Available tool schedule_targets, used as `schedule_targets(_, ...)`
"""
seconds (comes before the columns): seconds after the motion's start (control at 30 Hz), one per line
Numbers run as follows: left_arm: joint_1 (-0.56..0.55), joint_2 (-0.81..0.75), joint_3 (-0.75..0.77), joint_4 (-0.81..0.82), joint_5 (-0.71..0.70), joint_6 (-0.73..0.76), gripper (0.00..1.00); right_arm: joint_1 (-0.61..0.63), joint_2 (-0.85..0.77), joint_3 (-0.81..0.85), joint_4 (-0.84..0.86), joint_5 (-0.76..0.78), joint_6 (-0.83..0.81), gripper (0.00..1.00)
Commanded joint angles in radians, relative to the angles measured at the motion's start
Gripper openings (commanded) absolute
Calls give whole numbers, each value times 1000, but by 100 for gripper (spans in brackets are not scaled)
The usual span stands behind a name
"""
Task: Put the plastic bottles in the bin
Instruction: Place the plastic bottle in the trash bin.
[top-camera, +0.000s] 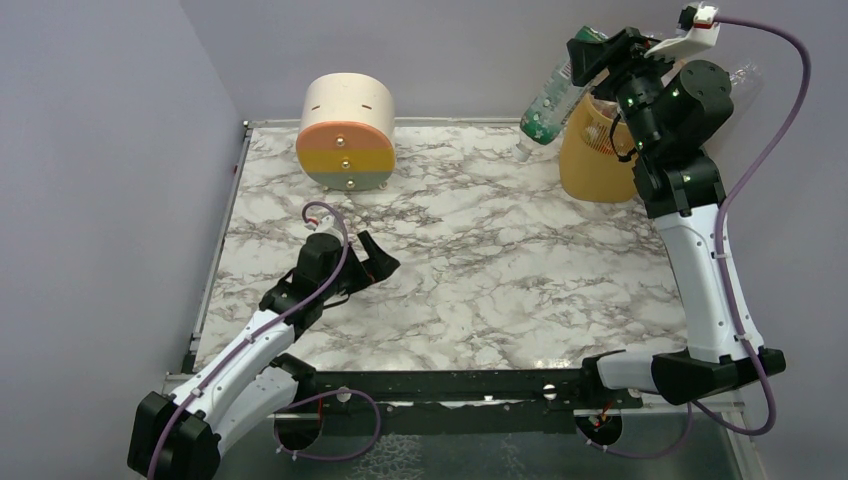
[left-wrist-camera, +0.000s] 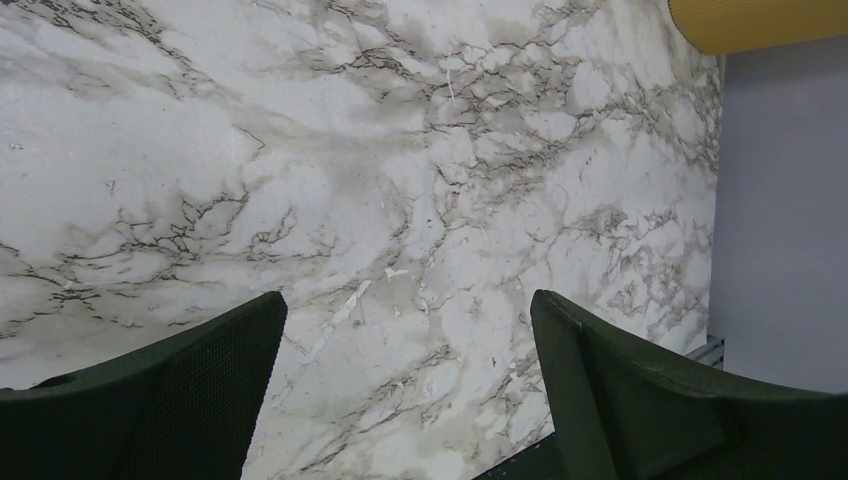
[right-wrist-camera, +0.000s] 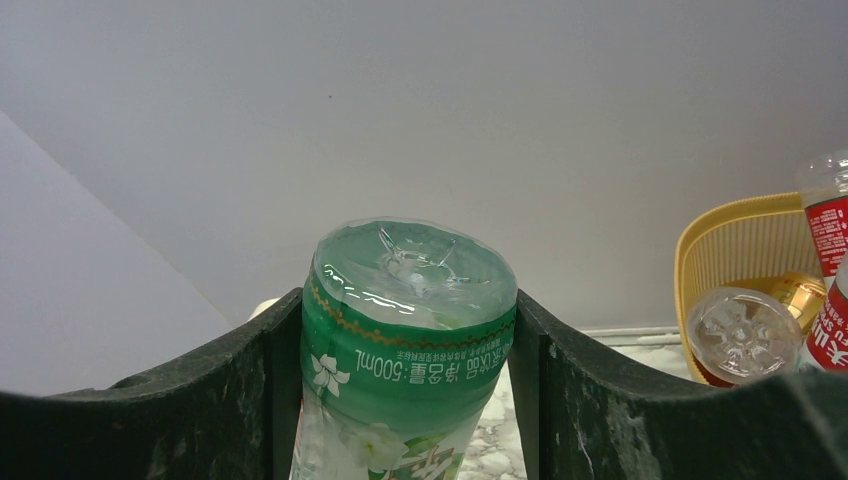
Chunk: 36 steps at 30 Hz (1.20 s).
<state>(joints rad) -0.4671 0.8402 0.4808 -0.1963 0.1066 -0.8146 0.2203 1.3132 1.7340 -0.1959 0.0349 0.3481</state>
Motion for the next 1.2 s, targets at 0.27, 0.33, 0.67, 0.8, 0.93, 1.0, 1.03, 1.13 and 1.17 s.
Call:
schedule_targets(0.27, -6, 33, -8, 85, 34, 6, 99, -7, -6, -18, 62, -5, 15, 54)
schedule_targets(0.33, -6, 63, 3, 92, 40, 16, 99, -7, 3, -22, 91, 11, 16, 54)
schedule_targets(0.67, -5, 158, 26, 147, 66, 35, 99, -9, 50, -135, 521, 304, 11, 51)
schedule_targets(0.8, -6, 193, 54, 148, 74, 47, 99, -11, 122, -128, 767, 464, -61, 49)
schedule_targets(0.93, -5, 250, 91, 156, 92, 61, 99, -21, 263, 43, 866, 595, -212, 50)
schedule_targets(1.0, -5, 286, 109, 162, 103, 70, 99, -26, 322, 117, 927, 650, -328, 50)
schedule_targets(1.03, -5, 303, 117, 166, 108, 75, 99, -30, 347, 156, 947, 669, -379, 50)
schedule_targets(1.13, -6, 361, 139, 189, 124, 88, 99, -50, 429, 297, 979, 722, -509, 50)
schedule_targets(1.17, -6, 382, 145, 198, 133, 91, 99, -60, 454, 347, 978, 737, -546, 50)
